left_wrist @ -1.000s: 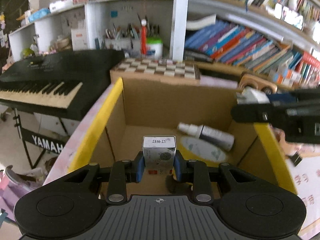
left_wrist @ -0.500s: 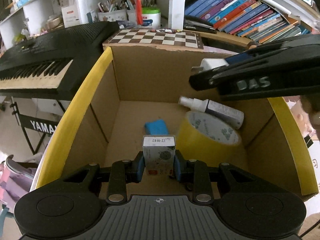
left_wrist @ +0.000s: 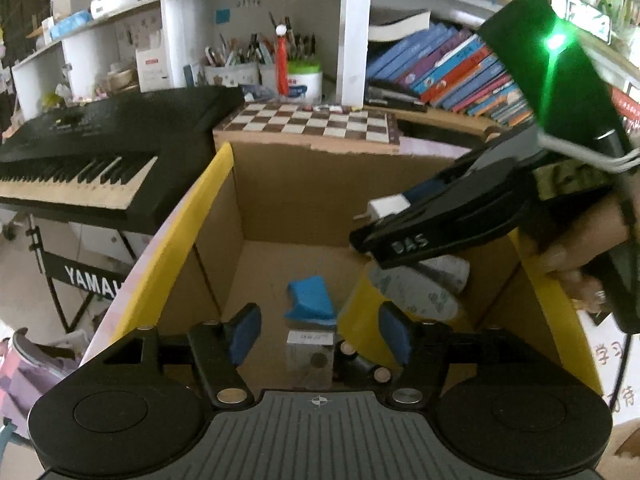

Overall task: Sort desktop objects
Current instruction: 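Lower the white box and plug into the yellow box and open both grippers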

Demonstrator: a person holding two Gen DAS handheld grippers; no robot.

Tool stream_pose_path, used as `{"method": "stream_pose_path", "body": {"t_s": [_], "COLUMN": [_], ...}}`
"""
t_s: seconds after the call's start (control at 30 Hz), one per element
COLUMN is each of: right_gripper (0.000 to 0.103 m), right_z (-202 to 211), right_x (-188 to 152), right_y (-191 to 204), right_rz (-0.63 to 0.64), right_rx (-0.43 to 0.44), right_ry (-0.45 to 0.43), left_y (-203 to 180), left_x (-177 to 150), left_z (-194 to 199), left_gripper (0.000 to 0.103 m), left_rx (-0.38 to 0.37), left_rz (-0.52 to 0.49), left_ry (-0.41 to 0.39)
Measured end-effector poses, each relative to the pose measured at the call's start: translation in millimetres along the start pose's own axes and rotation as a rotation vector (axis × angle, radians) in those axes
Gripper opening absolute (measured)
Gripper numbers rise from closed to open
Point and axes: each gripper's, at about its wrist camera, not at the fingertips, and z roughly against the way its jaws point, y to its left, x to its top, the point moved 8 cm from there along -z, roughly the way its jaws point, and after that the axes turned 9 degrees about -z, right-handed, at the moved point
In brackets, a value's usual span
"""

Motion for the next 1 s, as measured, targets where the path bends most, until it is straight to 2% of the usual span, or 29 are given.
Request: {"method": "stream_pose_path", "body": {"t_s": [0.2,0.47,1.0], "right_gripper": [0.044,0.051,0.051], "right_z": [-3,7,89], "right_x": [-1,2,-2], "right_y": [-1,-4,-7], "right_rz": [-0.005,-0.024,-0.130], "right_rx": [0.000,-0.029,-0.080], "right_ry": [0.016,-0.025,-0.215], "left_y": [0,2,14], "left_x": [2,5,3], "left_z": [6,20,68], "left_gripper": [0.069,0.072,0.073], "left_rx": [0.000,0.014,0.041], "left_rz": [0.008,0.019,0.049], "left_ry": [-0.021,-0.063,-0.168]}}
